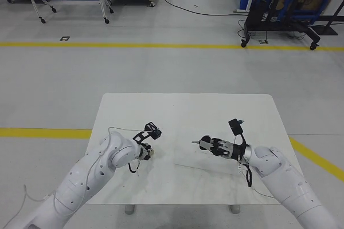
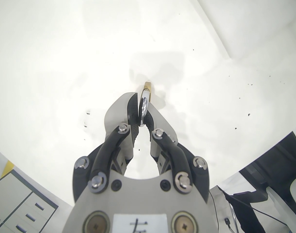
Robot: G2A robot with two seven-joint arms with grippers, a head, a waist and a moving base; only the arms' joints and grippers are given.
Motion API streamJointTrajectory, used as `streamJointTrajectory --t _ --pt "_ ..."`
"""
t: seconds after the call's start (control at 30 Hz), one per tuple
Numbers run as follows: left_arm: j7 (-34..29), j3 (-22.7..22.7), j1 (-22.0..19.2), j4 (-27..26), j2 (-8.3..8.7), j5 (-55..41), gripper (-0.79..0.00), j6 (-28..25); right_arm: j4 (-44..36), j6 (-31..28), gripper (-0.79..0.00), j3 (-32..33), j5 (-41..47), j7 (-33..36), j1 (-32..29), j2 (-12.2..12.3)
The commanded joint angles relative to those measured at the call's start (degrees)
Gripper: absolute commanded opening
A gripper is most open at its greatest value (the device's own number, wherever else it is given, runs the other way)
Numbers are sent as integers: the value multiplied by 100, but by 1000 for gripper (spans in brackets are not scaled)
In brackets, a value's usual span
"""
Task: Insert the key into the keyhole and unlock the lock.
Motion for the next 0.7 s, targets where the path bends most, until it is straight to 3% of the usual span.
streamJointTrajectory --t 0.0,0.27,0.4,0.67 --pt "129 -43 25 -2 4 22 -785 -36 0 0 -785 0 0 0 0 0" --pt "984 -421 252 -42 76 40 -785 -330 0 0 -785 0 0 0 0 0" --pt "1511 -563 333 128 93 -120 -785 -754 0 0 -785 0 0 0 0 0" --pt "1942 -388 161 615 -8 100 -785 -982 0 0 -785 0 0 0 0 0"
